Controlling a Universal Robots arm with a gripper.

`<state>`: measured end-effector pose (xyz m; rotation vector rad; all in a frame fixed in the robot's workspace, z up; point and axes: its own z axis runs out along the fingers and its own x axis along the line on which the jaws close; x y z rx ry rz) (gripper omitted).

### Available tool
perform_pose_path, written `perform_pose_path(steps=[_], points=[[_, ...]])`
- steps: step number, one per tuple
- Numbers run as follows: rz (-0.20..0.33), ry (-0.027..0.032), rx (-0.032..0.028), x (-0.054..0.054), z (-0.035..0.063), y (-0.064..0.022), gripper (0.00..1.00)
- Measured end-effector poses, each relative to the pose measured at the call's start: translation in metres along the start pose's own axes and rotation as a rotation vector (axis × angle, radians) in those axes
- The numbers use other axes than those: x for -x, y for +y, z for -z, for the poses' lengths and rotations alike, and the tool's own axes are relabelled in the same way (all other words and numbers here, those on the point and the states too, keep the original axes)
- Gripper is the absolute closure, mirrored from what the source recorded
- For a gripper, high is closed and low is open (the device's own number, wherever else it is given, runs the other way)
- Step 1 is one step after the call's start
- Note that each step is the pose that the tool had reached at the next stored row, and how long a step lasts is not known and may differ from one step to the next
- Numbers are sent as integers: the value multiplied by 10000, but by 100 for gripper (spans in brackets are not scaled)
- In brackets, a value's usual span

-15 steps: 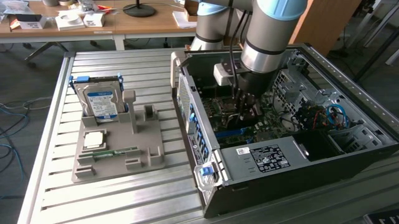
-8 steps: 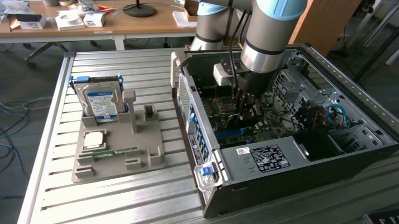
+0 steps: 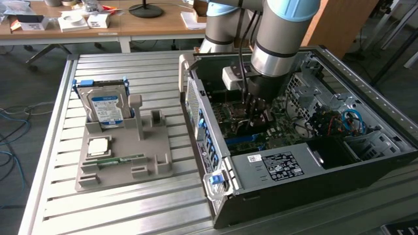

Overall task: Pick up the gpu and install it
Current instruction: 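Insert the gpu into the slot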

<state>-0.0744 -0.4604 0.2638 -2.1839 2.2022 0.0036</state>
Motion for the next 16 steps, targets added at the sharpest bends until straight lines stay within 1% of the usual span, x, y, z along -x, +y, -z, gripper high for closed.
perform_pose_path(steps=[13,14,16], points=[[0,0,2,0,5,4,74],[0,0,17,0,5,2,74],[-4,2,73,-1,5,-7,74]])
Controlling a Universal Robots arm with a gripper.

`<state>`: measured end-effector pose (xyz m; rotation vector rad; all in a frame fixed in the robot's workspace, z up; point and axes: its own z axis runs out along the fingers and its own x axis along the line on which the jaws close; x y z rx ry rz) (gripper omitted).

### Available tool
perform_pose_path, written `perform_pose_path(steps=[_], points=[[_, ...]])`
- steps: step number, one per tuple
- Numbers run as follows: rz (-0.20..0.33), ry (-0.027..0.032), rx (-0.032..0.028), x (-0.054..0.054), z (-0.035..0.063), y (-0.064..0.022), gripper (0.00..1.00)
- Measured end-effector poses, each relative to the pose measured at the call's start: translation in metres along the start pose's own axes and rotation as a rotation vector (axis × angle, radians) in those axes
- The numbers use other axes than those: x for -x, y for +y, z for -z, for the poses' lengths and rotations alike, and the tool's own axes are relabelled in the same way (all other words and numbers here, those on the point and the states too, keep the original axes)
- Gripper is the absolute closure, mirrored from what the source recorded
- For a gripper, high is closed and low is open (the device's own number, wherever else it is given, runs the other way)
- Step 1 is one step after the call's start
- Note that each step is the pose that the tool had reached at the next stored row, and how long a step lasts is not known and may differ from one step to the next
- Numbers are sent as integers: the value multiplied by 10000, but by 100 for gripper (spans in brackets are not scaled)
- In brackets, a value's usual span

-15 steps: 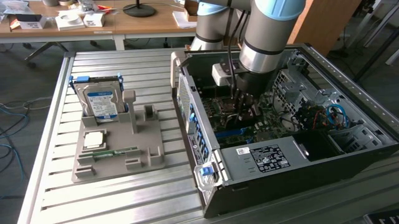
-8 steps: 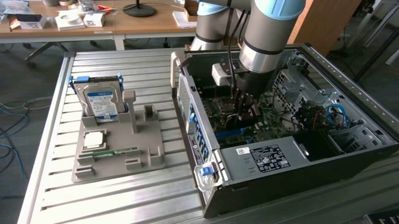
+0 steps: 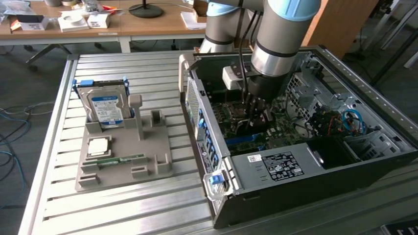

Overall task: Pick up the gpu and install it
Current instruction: 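Insert the gpu into the slot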

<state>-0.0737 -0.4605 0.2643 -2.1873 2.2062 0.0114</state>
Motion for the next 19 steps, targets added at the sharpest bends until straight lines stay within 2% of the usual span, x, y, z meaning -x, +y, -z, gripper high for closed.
perform_pose_path(steps=[4,8,10,19], points=[[0,-1,10,1,-1,-4,74],[-4,0,87,1,-1,-14,74],[-4,0,147,1,-1,-18,74],[-5,0,153,1,-1,-28,74]])
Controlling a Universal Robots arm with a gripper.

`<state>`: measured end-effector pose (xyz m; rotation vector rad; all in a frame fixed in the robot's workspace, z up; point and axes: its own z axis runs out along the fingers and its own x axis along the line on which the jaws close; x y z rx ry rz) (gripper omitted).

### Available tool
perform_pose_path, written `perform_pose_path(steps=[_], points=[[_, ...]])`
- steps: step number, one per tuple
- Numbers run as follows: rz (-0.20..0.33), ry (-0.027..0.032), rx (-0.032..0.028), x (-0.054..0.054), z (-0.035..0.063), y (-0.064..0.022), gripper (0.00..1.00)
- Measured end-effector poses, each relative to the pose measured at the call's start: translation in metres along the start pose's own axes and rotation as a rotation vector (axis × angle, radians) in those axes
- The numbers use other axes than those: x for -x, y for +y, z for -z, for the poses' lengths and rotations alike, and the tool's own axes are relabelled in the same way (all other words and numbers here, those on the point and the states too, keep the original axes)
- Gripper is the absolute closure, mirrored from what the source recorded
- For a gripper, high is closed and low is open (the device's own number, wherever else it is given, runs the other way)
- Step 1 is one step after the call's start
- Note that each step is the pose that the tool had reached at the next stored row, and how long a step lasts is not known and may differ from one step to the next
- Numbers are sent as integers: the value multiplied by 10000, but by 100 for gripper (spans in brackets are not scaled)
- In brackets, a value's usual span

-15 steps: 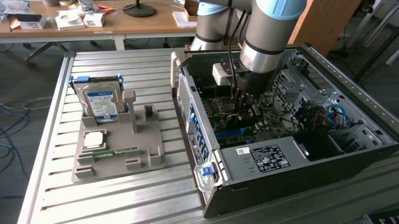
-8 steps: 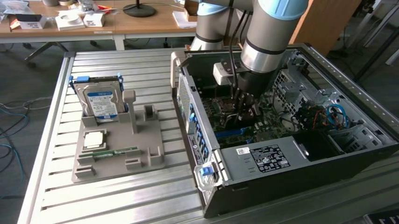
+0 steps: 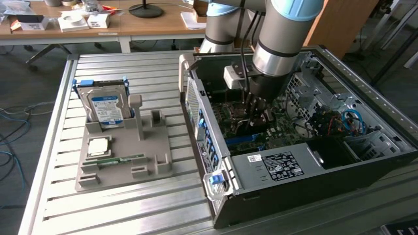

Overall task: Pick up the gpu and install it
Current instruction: 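Insert the gpu into the slot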

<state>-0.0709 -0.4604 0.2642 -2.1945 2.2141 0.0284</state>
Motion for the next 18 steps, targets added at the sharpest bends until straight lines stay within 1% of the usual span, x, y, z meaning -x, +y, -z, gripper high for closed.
perform_pose_path(steps=[5,10,15,18], points=[[0,1,0,0,-1,0,74],[1,-1,-1,-1,-39,0,74],[1,-1,-1,-1,-49,0,74],[0,1,0,-2,-79,0,74]])
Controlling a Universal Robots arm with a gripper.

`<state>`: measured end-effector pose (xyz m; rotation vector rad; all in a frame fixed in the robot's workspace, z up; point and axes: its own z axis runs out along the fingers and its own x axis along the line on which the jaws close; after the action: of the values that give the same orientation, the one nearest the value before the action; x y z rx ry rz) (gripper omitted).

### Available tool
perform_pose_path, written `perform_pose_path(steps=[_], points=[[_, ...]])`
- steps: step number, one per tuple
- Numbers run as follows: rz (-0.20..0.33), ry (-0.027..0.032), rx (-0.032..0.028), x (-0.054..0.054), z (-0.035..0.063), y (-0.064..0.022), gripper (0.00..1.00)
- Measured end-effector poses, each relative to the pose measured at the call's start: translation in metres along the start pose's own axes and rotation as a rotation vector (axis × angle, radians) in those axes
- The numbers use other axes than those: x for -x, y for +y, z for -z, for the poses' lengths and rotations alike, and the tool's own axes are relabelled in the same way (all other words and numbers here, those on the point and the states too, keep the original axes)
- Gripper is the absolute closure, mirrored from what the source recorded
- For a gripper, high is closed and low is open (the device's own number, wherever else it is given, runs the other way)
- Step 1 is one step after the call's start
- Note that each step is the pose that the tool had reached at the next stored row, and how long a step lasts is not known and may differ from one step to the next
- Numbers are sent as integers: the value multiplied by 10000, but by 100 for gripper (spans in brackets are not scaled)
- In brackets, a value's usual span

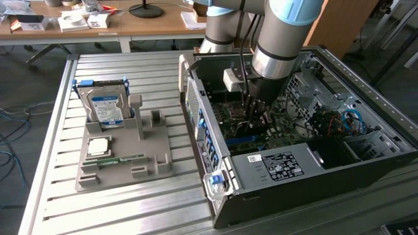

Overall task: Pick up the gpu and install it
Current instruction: 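Insert the gpu into the slot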

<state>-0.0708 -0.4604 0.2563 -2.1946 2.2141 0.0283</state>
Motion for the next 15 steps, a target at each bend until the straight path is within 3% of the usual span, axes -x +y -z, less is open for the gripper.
perform_pose_path(steps=[15], points=[[0,-1,0,-1,-26,7,74]])
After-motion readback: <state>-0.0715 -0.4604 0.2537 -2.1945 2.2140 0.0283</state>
